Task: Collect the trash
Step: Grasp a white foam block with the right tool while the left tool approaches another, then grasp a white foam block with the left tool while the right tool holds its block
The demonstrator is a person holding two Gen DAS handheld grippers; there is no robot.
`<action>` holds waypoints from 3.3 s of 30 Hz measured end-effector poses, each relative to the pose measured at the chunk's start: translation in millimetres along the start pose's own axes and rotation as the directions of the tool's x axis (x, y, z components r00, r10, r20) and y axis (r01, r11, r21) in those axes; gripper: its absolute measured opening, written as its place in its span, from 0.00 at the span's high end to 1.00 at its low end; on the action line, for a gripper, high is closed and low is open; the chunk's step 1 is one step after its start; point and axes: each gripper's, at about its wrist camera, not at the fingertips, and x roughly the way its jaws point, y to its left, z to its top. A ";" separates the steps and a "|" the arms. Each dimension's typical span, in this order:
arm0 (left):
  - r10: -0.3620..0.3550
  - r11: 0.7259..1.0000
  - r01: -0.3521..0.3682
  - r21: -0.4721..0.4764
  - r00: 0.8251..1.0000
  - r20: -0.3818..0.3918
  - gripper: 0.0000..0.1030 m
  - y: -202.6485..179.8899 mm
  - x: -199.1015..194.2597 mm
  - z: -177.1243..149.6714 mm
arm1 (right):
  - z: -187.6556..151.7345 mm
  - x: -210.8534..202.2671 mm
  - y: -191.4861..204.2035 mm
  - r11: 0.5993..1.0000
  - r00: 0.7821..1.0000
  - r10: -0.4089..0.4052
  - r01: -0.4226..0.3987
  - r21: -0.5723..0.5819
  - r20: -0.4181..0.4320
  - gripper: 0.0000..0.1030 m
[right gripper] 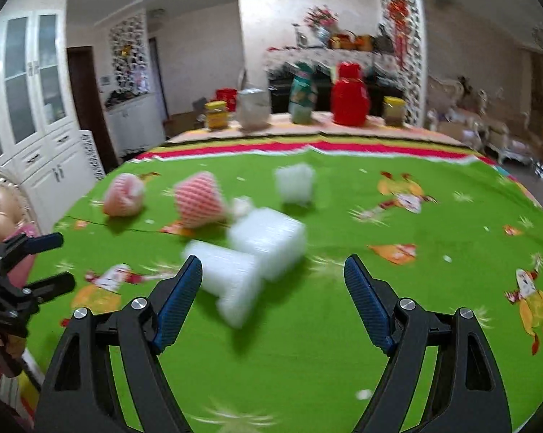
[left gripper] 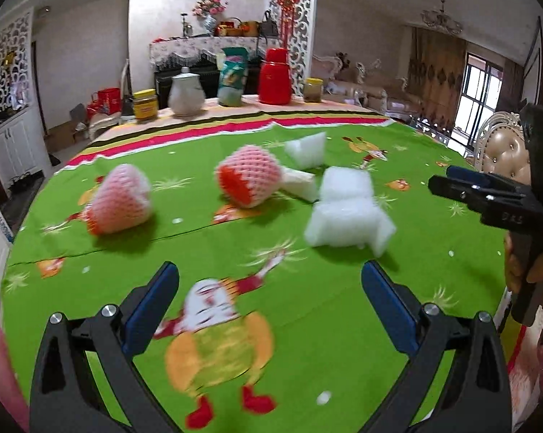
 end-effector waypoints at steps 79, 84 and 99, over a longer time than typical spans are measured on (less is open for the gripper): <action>0.019 0.989 -0.048 -0.137 0.978 -0.209 0.38 24.9 147.9 72.3 | 27.2 49.6 -68.3 0.986 0.986 0.166 -0.166 0.032 -0.027 0.46; -0.087 0.988 0.065 -0.144 0.985 -0.151 0.36 1.7 115.3 55.1 | 18.4 35.0 -56.0 0.989 0.989 0.149 -0.149 0.021 -0.012 0.46; -0.026 0.998 0.033 0.046 0.989 -0.144 0.24 -91.2 127.7 37.6 | -17.1 -27.7 -70.3 0.989 0.995 0.086 -0.090 0.113 0.042 0.46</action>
